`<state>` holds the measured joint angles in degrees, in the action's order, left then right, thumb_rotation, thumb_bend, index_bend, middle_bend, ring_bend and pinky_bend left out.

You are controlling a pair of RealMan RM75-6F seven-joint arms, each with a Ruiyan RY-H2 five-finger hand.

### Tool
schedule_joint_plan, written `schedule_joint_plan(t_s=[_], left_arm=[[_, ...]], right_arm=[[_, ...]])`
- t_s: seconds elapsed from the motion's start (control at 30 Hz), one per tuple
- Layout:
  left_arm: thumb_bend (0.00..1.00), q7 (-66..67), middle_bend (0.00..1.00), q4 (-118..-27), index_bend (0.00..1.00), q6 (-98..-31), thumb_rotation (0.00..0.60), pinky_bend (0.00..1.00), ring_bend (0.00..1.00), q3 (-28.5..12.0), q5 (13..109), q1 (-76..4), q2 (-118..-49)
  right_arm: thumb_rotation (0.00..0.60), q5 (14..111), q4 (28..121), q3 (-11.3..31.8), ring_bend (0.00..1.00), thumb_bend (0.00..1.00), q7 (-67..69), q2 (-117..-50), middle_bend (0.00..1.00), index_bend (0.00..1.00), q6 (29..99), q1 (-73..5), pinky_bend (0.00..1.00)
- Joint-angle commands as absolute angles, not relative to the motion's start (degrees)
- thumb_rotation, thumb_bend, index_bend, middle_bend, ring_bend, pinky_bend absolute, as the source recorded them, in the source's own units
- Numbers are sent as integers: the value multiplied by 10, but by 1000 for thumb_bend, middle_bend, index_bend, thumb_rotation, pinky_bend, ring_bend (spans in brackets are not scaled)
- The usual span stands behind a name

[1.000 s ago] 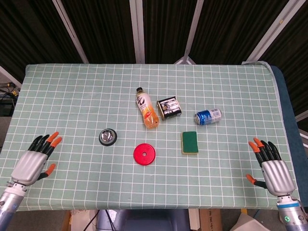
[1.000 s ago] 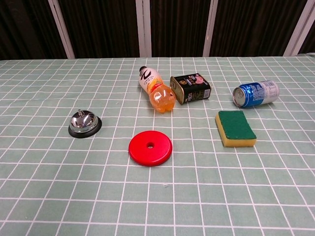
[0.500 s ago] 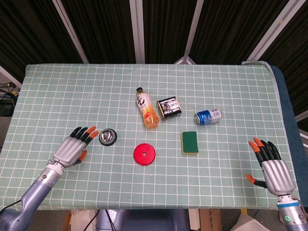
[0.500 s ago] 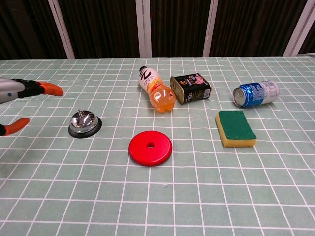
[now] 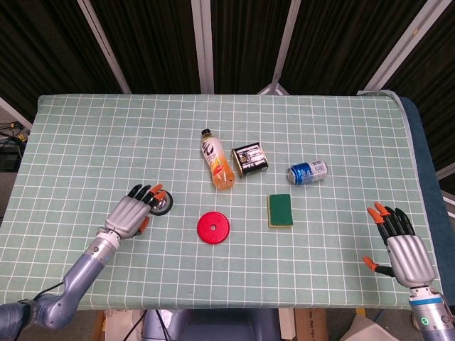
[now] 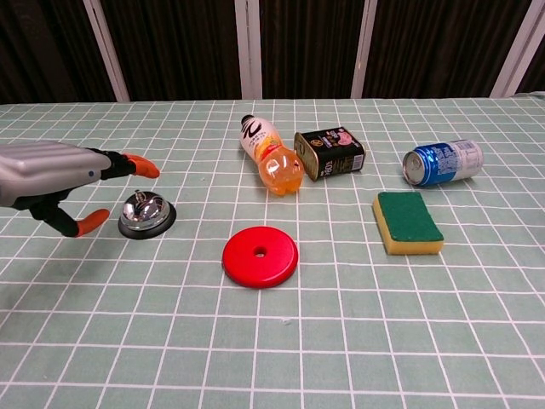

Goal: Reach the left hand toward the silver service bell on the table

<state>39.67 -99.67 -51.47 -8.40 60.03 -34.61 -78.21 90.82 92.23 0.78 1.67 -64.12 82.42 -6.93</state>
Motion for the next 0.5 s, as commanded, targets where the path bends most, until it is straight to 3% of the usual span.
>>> schedule_joint_plan(t_s=[0.03,0.5], left_arm=[[760,403,0,-989,0,-516,600,0,0,-78,592,-352,-790],[768,401,0,-943,0,-515,600,0,0,-39,551,-356,-801]], right_arm=[[600,907,922,8,0,220,17,-641,0,0,824,-69,0],[600,905,924,8,0,220,17,-641,0,0,824,-69,0]])
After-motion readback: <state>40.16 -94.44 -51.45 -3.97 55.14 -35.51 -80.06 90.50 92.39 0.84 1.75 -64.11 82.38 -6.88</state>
